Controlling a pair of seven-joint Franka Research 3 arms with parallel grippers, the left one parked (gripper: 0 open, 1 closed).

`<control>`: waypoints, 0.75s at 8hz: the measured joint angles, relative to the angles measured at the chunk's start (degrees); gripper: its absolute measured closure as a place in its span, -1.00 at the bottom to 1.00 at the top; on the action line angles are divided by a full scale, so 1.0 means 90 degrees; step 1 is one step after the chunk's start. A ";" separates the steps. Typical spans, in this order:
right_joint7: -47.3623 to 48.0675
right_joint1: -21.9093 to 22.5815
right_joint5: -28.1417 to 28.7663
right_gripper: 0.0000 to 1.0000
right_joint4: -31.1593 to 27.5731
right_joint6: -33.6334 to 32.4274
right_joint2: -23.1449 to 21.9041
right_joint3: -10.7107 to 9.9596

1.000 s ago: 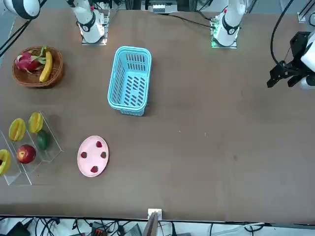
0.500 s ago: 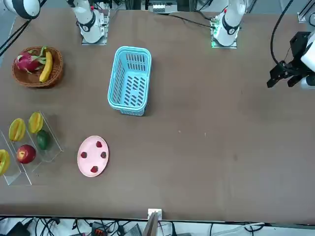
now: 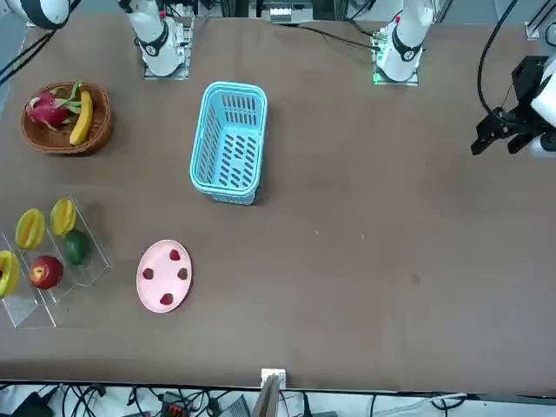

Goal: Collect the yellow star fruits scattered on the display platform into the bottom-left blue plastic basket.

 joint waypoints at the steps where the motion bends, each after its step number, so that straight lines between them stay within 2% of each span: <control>1: 0.0135 0.0058 0.0005 0.63 0.0042 -0.0640 -0.0353 0.0016; 3: 0.0809 0.0401 0.0066 0.63 -0.0172 -0.2090 -0.1247 0.0077; 4: 0.1273 0.0660 0.0180 0.63 -0.0683 -0.2418 -0.1820 0.0114; 6: 0.2520 0.1613 0.0301 0.63 -0.2340 -0.2443 -0.3049 0.0189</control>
